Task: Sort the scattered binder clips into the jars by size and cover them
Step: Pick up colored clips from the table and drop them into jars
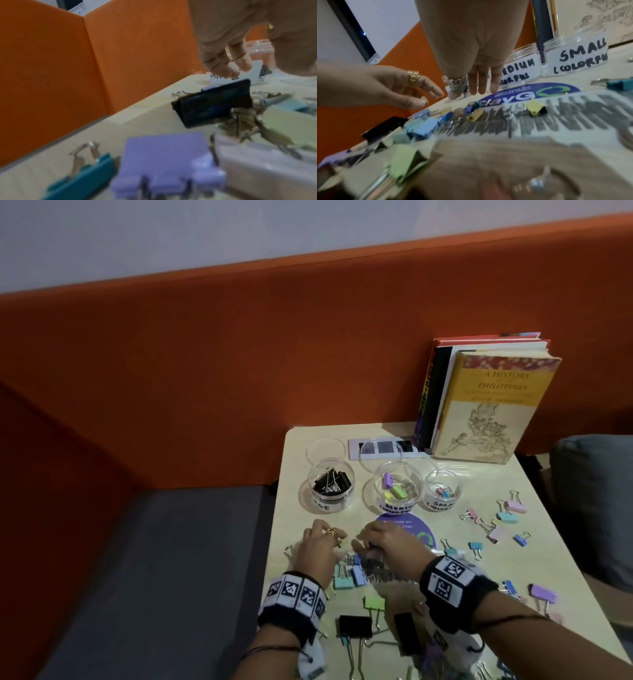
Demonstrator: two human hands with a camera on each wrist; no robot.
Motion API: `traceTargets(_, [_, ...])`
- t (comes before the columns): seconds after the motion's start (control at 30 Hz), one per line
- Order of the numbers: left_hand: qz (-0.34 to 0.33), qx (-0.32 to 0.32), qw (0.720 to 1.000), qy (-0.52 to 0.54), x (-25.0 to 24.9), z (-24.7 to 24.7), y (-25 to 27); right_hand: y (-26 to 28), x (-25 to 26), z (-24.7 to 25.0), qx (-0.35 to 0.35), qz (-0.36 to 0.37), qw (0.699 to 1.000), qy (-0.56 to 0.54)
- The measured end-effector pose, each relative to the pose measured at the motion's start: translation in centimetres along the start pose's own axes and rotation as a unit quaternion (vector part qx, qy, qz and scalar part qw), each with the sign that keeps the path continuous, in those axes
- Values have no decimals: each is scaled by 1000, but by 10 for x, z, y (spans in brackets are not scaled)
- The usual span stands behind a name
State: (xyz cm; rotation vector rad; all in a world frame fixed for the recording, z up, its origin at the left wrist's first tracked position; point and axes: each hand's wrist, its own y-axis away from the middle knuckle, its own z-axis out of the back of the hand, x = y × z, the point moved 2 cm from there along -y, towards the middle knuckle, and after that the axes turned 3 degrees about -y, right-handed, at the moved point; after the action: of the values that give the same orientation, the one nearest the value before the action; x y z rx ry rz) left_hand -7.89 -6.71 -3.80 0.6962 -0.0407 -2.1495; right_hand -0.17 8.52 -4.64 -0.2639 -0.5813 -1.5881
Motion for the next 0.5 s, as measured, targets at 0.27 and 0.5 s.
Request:
traceTargets(0.27, [32, 69, 989, -124, 0, -14, 0, 15, 4, -9, 58, -13, 993, 102])
traceTargets(0.5, [33, 61, 993, -90, 2, -16, 7, 8, 8, 0, 49, -81, 995, 26])
